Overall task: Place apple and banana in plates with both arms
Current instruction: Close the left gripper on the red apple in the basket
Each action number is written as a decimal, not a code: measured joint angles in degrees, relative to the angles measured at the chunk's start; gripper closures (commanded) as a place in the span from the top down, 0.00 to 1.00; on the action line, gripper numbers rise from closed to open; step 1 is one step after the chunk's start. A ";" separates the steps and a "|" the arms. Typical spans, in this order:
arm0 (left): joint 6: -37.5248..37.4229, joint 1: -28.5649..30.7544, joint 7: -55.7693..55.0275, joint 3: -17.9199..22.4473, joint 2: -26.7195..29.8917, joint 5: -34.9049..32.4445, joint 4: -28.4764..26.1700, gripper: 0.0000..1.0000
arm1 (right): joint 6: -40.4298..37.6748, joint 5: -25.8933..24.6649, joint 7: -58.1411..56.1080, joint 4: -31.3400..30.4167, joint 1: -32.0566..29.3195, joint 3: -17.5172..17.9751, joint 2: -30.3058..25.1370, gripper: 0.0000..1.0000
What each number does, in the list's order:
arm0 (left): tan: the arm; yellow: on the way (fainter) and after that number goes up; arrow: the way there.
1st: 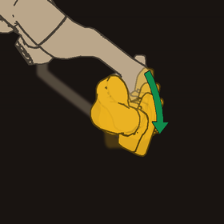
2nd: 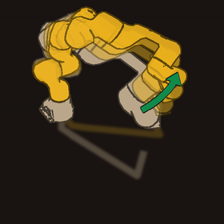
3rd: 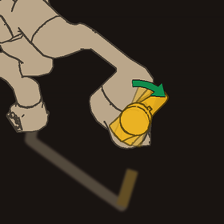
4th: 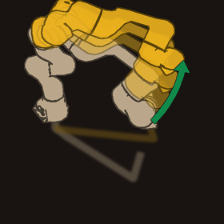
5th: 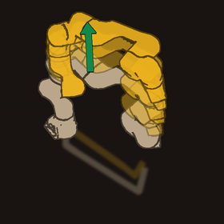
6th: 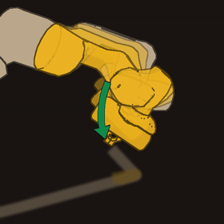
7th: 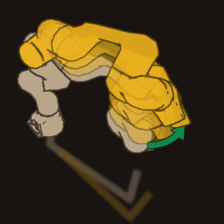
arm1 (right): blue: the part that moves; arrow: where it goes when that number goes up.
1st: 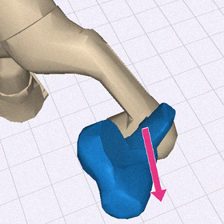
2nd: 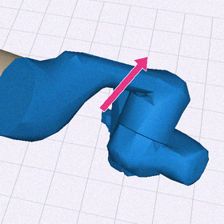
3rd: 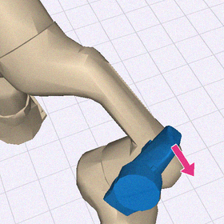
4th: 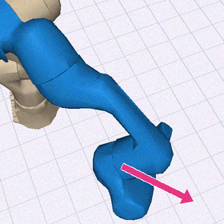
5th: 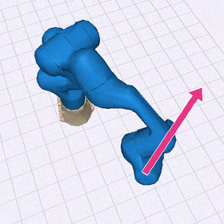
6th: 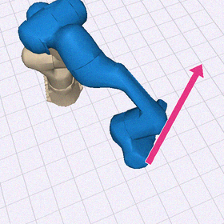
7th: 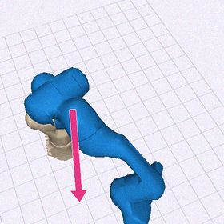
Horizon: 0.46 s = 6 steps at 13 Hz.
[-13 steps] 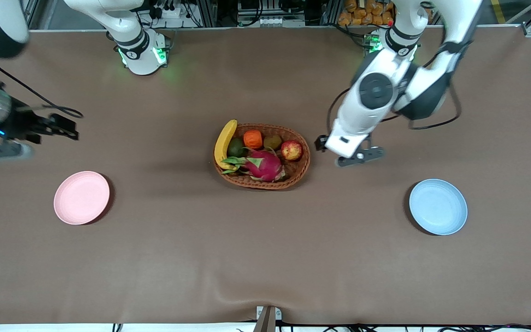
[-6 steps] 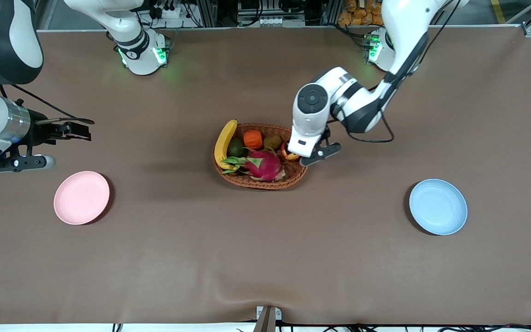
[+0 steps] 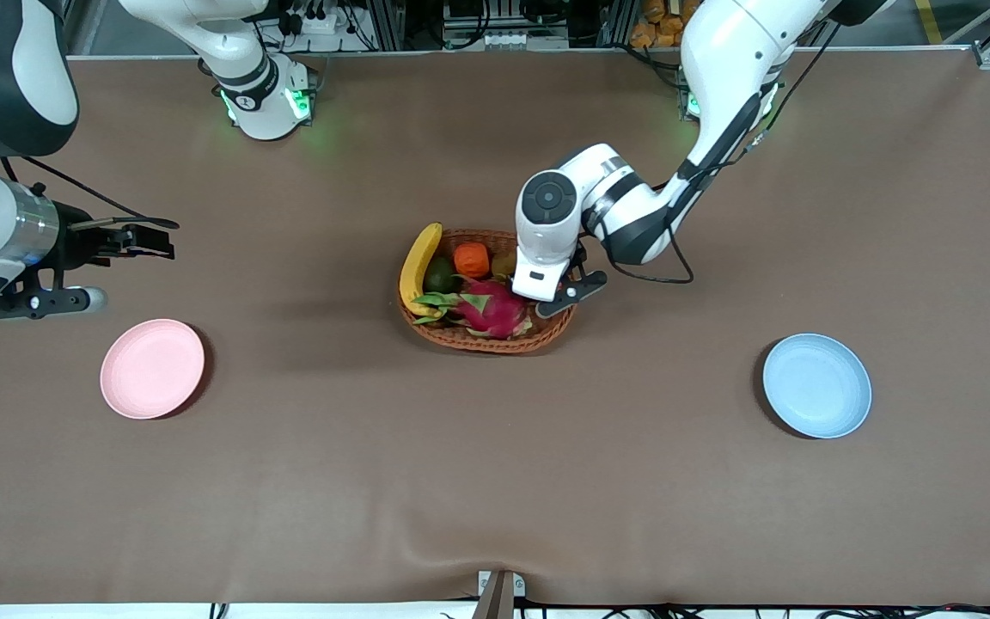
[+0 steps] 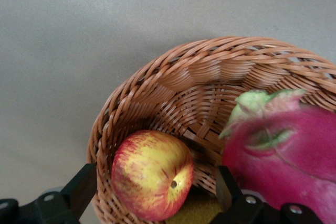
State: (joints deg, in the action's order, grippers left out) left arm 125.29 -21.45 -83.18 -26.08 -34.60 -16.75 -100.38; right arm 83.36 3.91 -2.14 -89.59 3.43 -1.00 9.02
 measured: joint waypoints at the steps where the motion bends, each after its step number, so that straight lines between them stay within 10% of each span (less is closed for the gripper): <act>1: 0.00 -0.21 -0.86 0.01 -0.64 -0.51 0.02 1.00 | -0.03 0.09 0.00 0.00 -0.01 -0.06 0.00 1.00; 3: -0.01 -0.49 -1.32 0.03 -1.49 -0.66 0.02 1.00 | -0.06 0.24 0.00 0.00 -0.01 -0.10 0.00 1.00; 6: -0.15 -0.98 -1.33 0.06 -1.78 -0.68 0.02 0.71 | -0.39 1.27 -0.46 -0.20 0.00 -0.05 0.00 1.00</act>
State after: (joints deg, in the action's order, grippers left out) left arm 125.14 -22.43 -84.51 -26.02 -36.38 -17.43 -100.37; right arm 82.96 5.18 -2.60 -89.79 3.43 -1.06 9.02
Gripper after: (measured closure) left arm 0.070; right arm 0.000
